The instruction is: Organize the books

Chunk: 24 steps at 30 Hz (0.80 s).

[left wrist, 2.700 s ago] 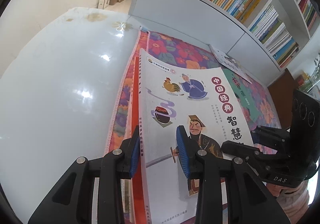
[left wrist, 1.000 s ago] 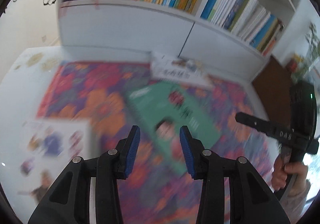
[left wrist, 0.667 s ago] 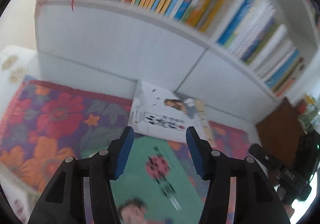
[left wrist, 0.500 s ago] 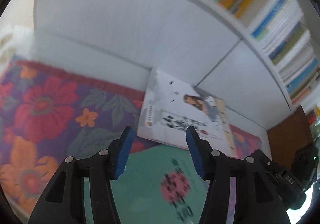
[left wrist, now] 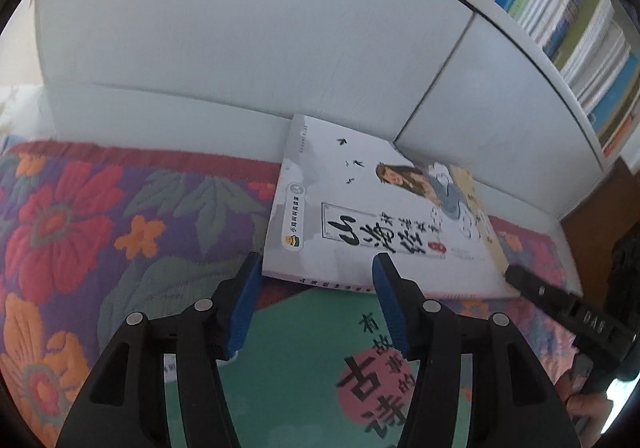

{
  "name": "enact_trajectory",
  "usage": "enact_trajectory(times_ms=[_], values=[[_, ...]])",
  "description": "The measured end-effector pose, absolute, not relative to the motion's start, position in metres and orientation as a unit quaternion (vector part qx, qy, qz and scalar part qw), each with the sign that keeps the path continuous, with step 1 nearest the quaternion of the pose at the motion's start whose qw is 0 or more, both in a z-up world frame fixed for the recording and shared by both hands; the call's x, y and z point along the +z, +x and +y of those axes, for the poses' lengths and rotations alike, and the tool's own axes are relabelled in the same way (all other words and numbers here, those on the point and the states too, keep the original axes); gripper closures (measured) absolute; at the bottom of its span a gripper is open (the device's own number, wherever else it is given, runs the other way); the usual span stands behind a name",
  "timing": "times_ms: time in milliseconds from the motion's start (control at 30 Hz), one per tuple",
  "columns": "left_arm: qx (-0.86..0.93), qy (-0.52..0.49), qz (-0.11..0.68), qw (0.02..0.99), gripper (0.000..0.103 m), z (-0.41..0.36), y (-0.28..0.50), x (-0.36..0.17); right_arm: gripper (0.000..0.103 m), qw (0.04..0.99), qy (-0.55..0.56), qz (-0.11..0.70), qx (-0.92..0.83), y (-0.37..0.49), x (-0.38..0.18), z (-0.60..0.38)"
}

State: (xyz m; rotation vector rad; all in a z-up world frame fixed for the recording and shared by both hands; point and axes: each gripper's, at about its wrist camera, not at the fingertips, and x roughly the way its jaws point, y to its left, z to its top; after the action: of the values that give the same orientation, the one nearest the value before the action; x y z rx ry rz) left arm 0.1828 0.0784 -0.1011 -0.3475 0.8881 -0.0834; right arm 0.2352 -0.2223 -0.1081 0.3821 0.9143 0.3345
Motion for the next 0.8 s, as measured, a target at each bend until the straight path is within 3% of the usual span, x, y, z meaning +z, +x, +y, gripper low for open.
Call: enact_trajectory(times_ms=[433, 800], values=[[-0.082, -0.146, 0.462, 0.871, 0.051, 0.062, 0.112, -0.079, 0.065, 0.821, 0.1, 0.525, 0.198, 0.135, -0.096, -0.241], [-0.086, -0.103, 0.453, 0.881, 0.051, 0.074, 0.002, -0.063, 0.065, 0.783, 0.043, 0.56, 0.266, -0.035, -0.105, -0.198]])
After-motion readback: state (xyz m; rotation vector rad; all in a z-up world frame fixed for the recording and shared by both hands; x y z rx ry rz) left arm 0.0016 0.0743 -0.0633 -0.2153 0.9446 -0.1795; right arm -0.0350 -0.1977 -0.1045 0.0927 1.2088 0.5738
